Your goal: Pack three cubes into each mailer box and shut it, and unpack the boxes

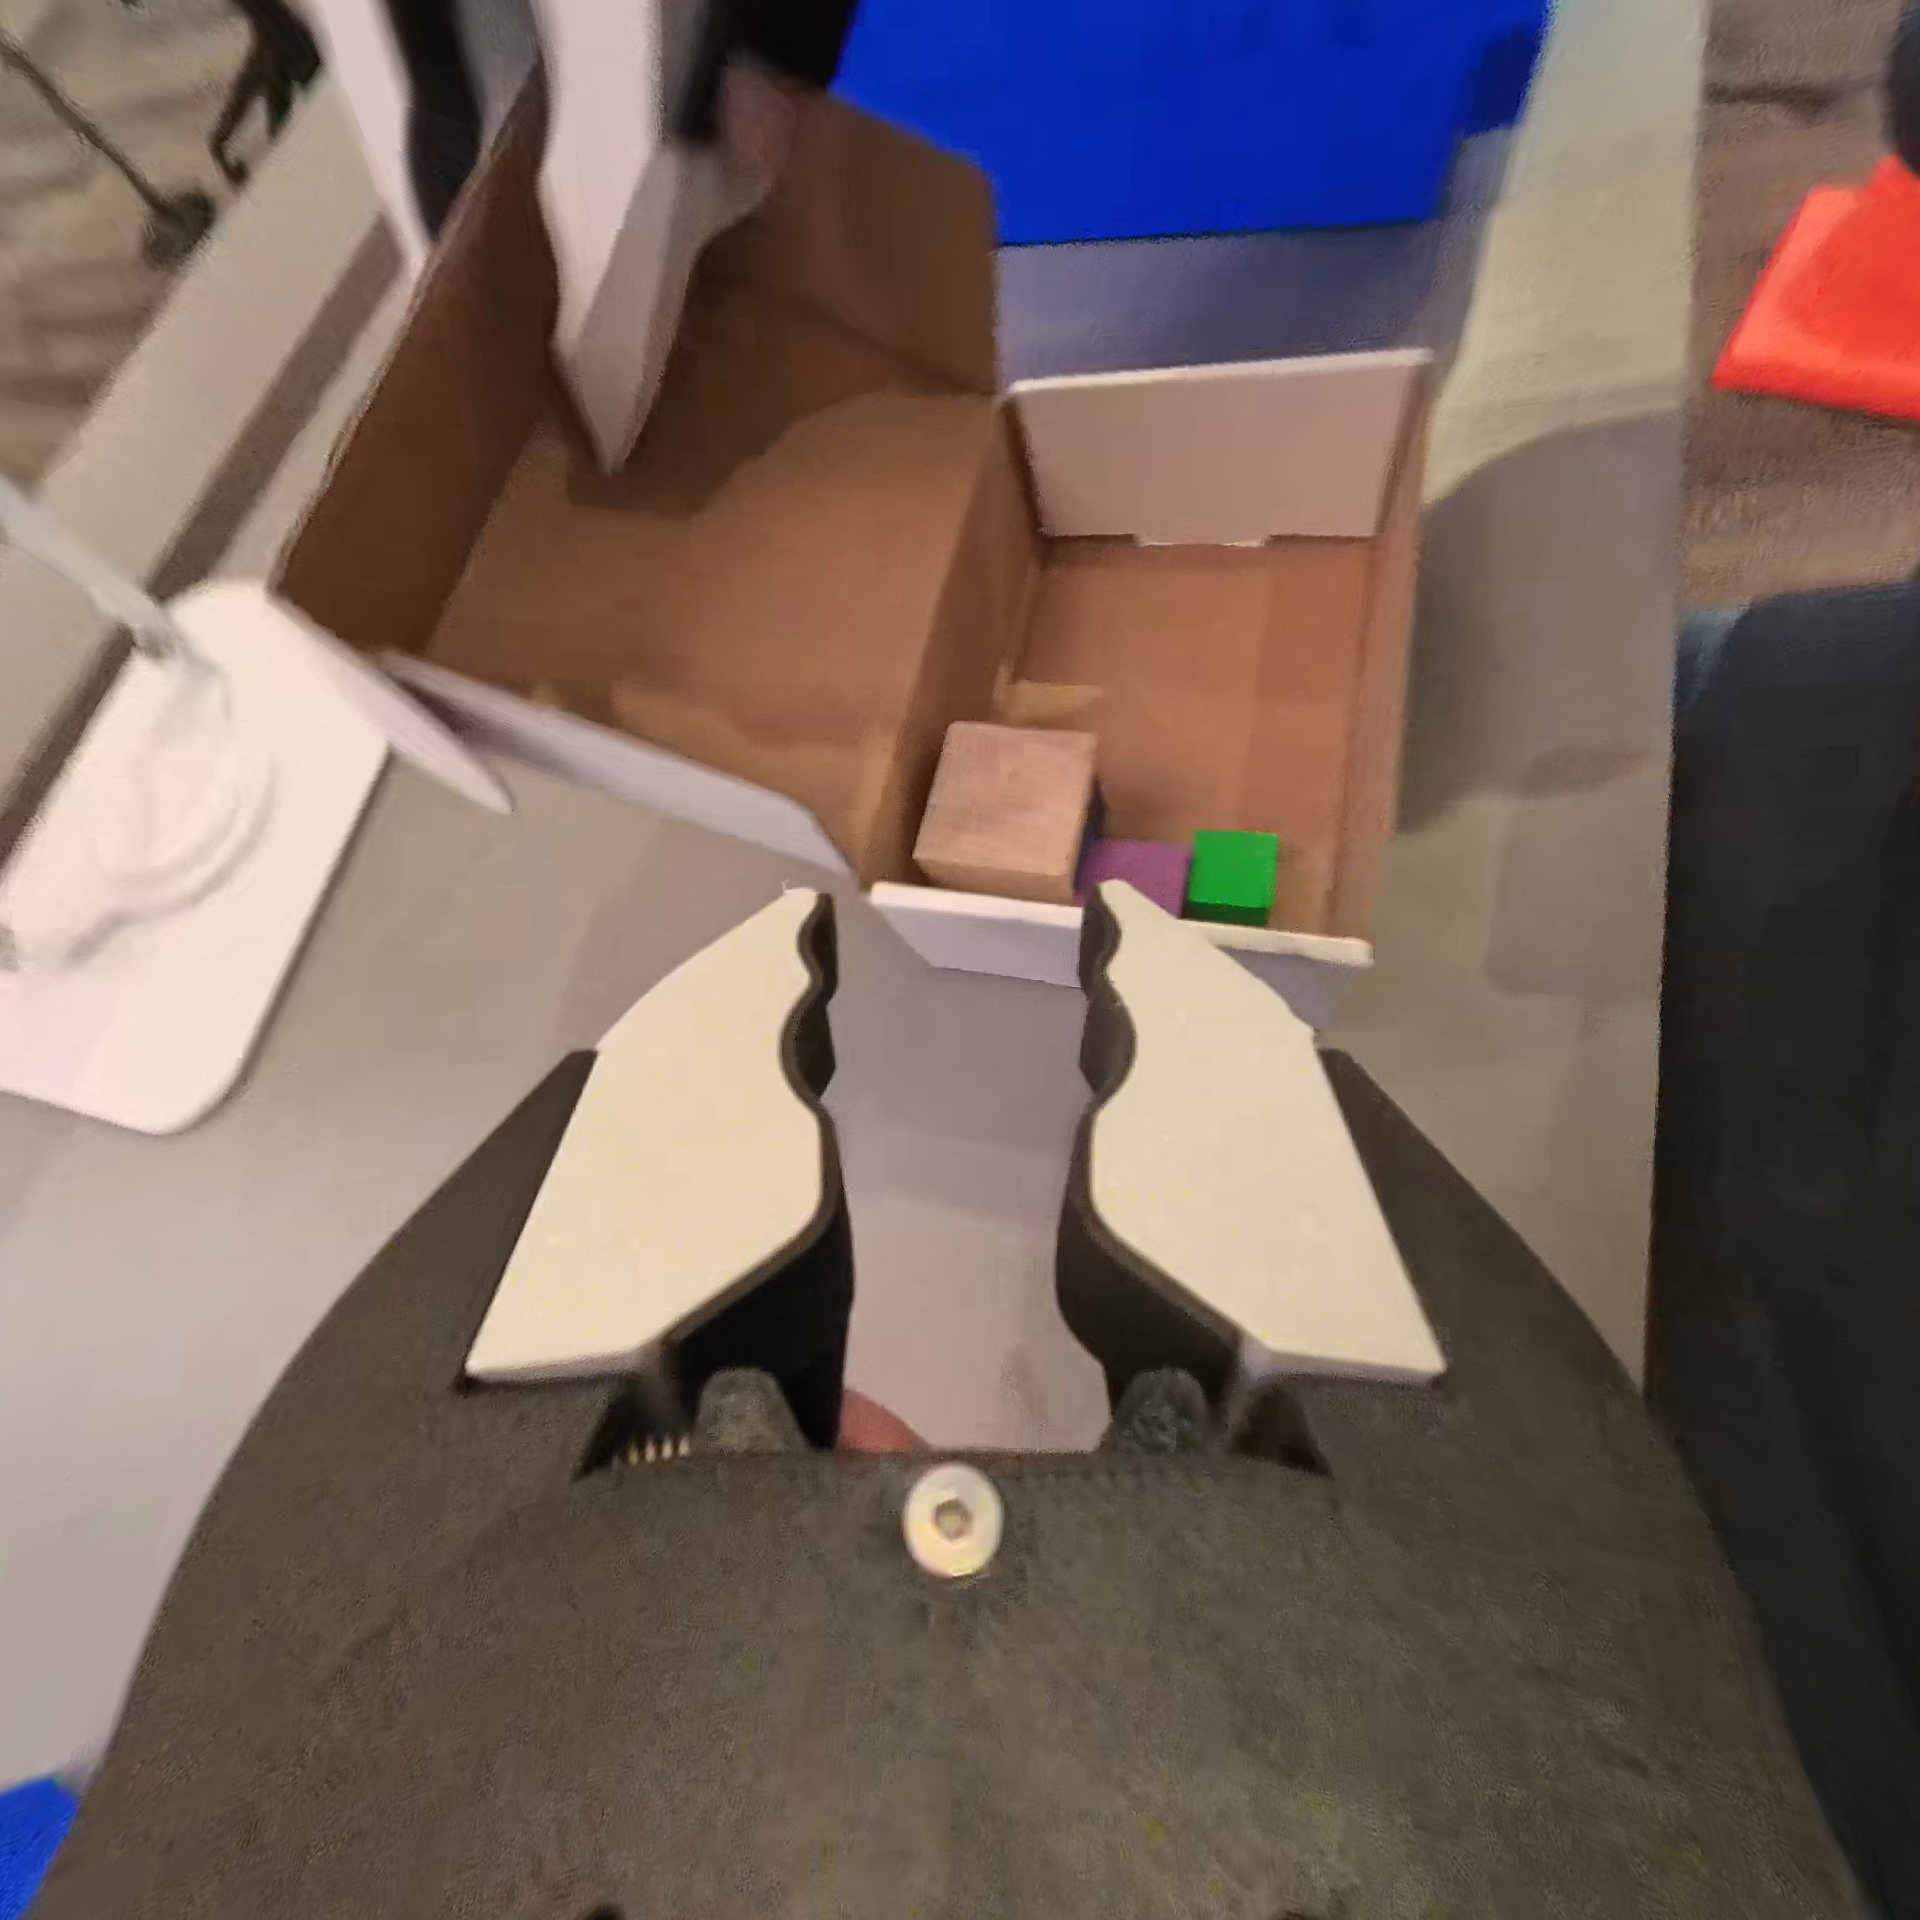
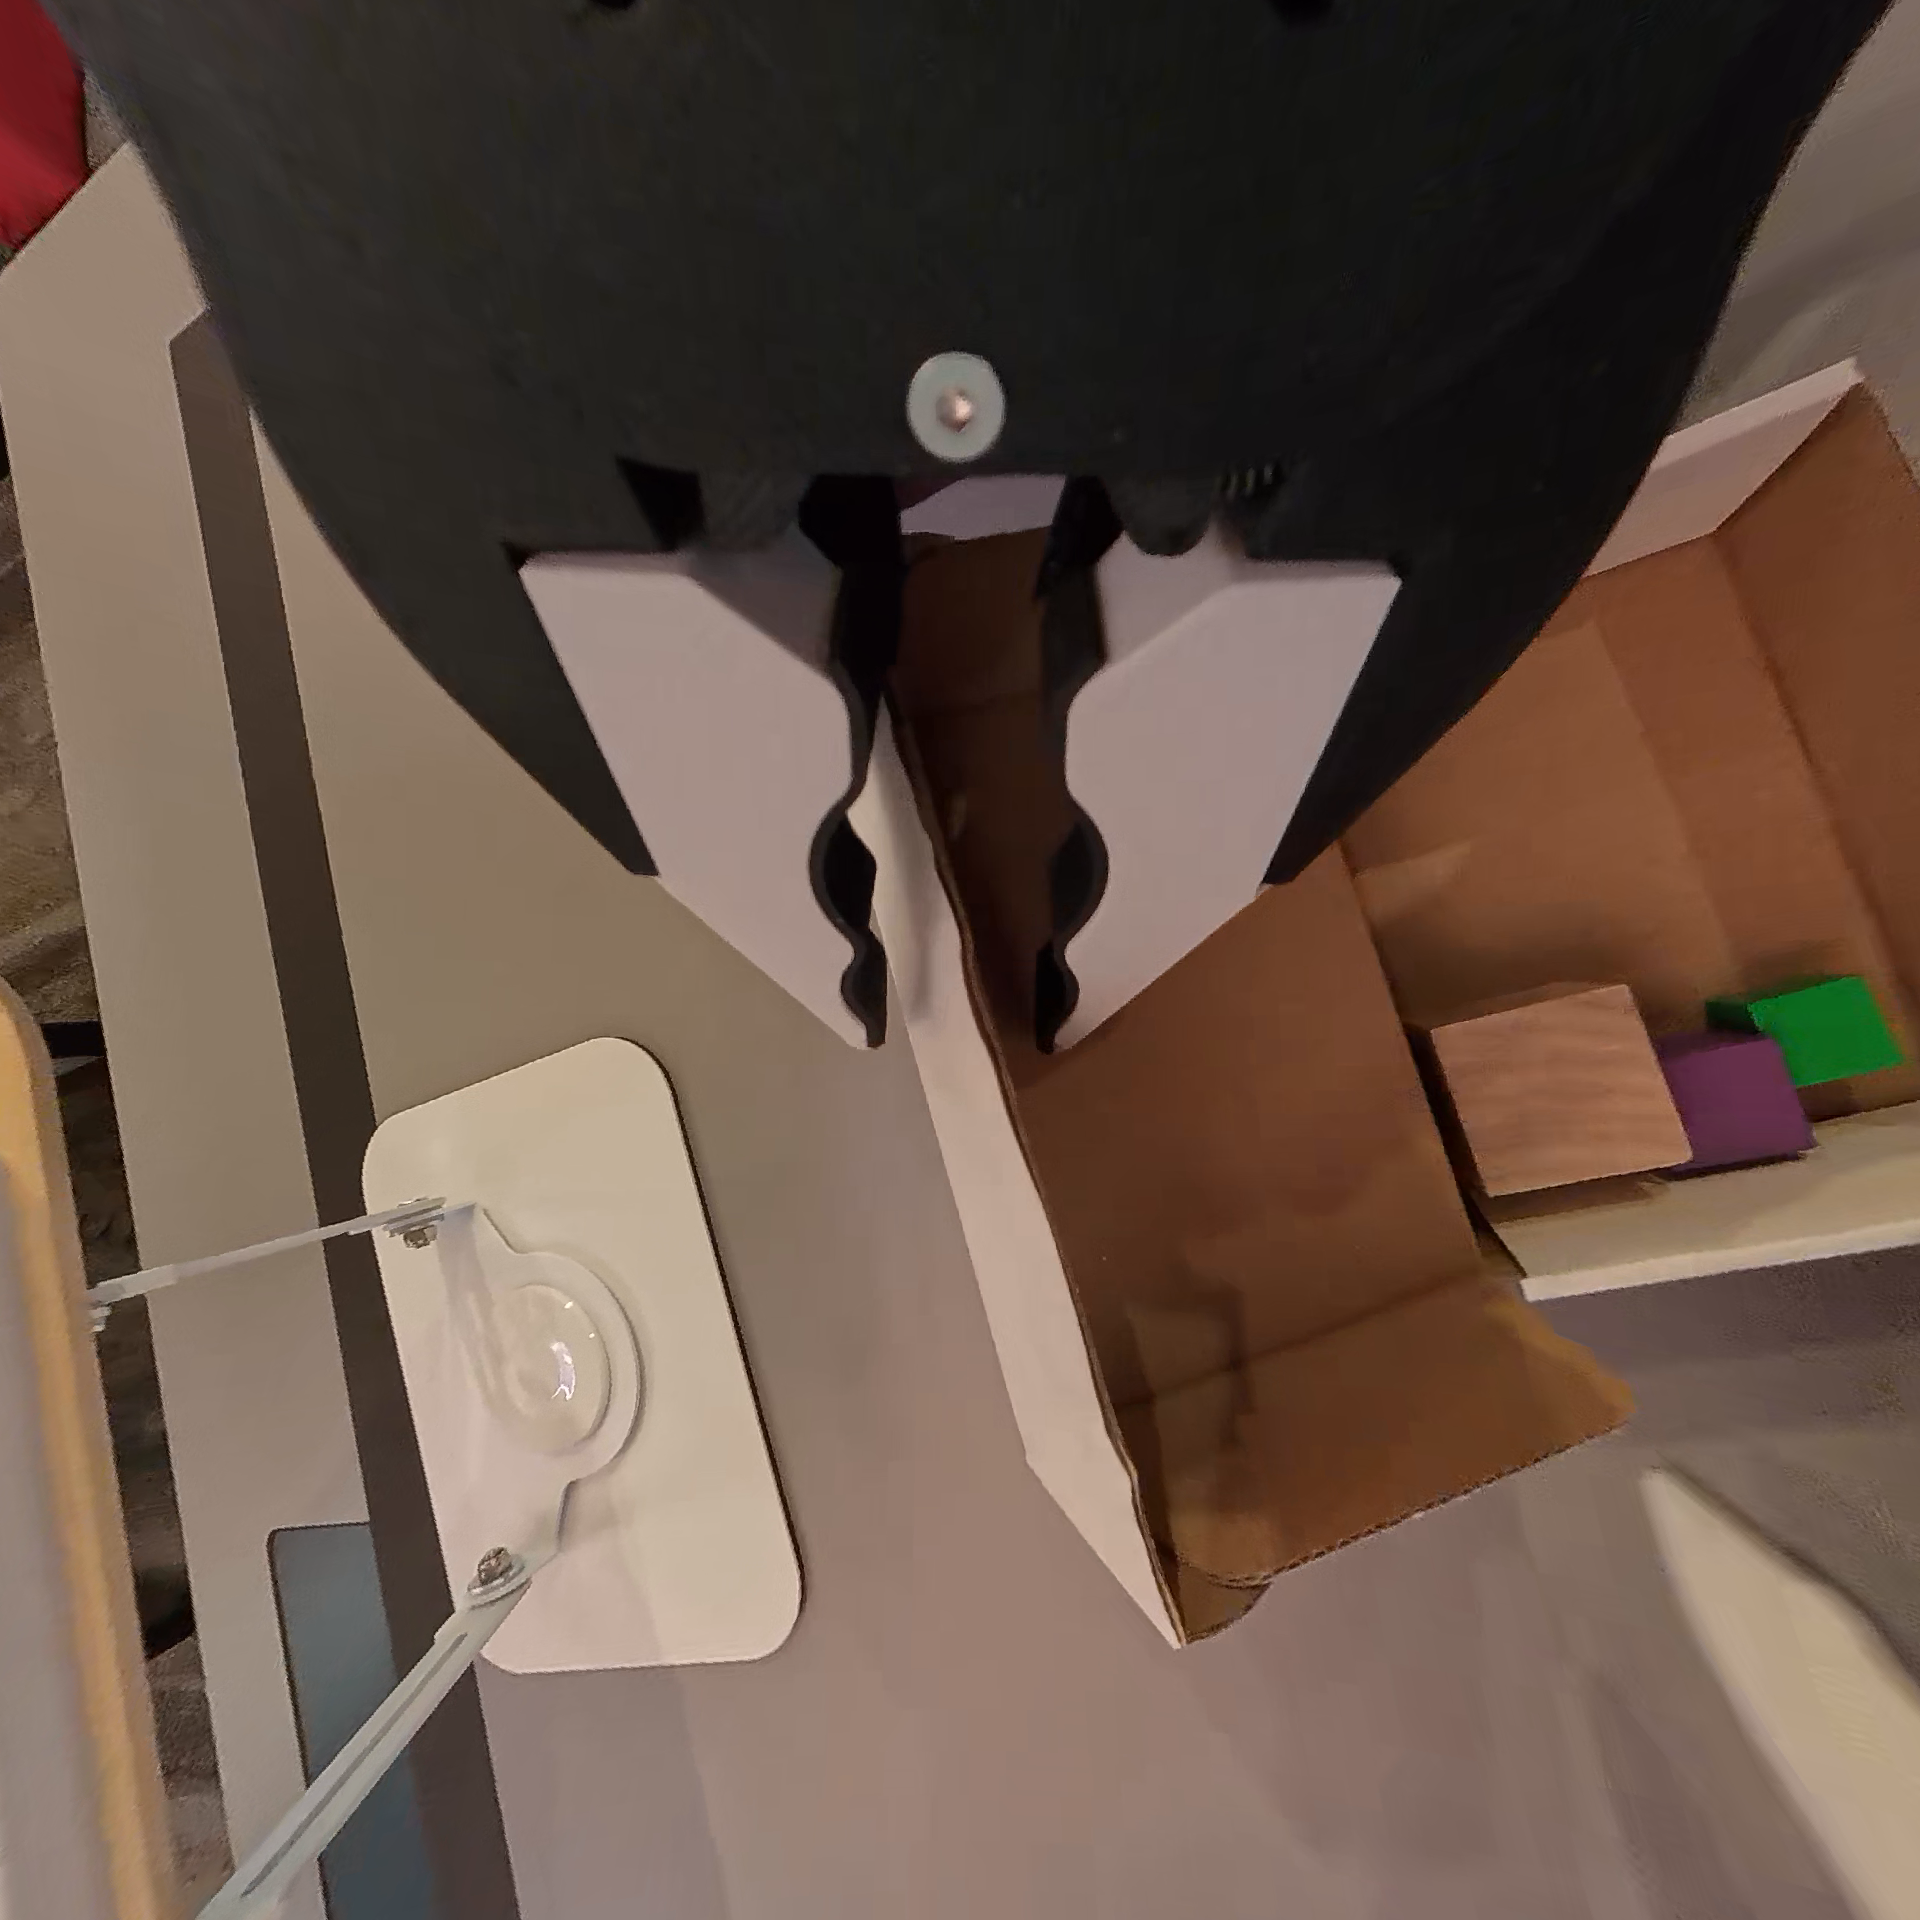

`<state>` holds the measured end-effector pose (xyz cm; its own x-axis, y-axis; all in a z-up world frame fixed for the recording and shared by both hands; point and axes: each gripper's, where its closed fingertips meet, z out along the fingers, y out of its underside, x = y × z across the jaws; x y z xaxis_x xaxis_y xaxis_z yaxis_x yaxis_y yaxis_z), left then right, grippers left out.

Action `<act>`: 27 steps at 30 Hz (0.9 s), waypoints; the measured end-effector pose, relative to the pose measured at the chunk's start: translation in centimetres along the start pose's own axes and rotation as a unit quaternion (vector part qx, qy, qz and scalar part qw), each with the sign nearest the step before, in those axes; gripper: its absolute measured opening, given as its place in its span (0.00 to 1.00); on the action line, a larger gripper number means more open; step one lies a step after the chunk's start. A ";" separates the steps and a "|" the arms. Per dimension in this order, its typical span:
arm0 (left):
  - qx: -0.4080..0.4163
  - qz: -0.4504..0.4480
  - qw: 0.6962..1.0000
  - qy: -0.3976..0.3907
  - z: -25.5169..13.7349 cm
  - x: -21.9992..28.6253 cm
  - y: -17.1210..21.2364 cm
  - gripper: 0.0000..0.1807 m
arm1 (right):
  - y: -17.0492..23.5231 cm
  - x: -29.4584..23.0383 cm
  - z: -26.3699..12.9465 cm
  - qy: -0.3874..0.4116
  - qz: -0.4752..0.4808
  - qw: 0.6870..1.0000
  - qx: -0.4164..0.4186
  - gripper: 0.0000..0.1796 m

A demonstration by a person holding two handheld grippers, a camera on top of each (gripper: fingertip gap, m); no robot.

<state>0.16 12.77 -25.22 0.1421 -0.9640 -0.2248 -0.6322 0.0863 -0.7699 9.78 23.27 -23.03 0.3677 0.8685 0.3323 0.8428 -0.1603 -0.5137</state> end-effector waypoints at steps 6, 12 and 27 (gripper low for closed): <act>0.007 -0.178 0.983 0.051 2.4 -1.4 0.9 0.34 | -0.6 -0.6 -0.8 0.006 -0.001 1.000 0.021 0.14; 0.022 -0.239 0.964 0.115 4.6 -1.4 -0.1 0.32 | -0.7 -1.1 -1.2 0.008 -0.001 0.999 0.034 0.14; 0.009 -0.275 0.950 0.146 6.4 -1.1 0.4 0.13 | -0.8 -2.3 -6.0 0.066 -0.051 0.996 0.037 0.23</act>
<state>4.57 15.44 -29.11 0.2270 -0.8934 0.3877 -0.5103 -0.4481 -0.7340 10.65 18.65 -18.66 0.3344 0.8084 0.4844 0.8492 -0.0357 -0.5268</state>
